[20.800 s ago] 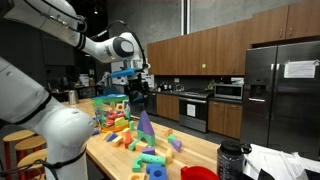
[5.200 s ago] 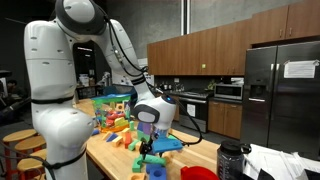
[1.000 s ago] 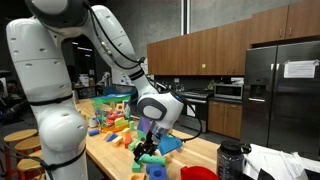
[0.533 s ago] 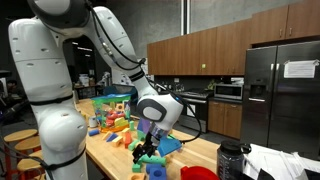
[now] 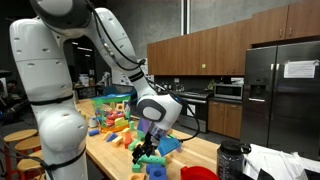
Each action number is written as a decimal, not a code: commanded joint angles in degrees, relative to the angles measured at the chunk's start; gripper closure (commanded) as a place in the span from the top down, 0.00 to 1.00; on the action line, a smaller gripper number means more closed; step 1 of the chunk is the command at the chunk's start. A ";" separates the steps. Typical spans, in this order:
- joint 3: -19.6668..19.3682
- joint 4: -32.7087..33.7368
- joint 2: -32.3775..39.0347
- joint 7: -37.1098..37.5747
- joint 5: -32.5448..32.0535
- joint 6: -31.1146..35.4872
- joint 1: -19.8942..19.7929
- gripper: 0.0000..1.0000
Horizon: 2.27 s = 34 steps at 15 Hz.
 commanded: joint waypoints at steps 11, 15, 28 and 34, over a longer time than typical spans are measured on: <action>3.95 -0.24 -5.87 -4.14 -0.44 -4.72 4.27 1.00; 4.41 0.17 -4.80 -4.64 -0.40 -6.88 5.33 1.00; 4.99 -0.08 -1.68 -1.47 11.28 -6.05 6.10 1.00; 5.24 -0.07 1.32 -1.85 15.88 -5.43 5.43 1.00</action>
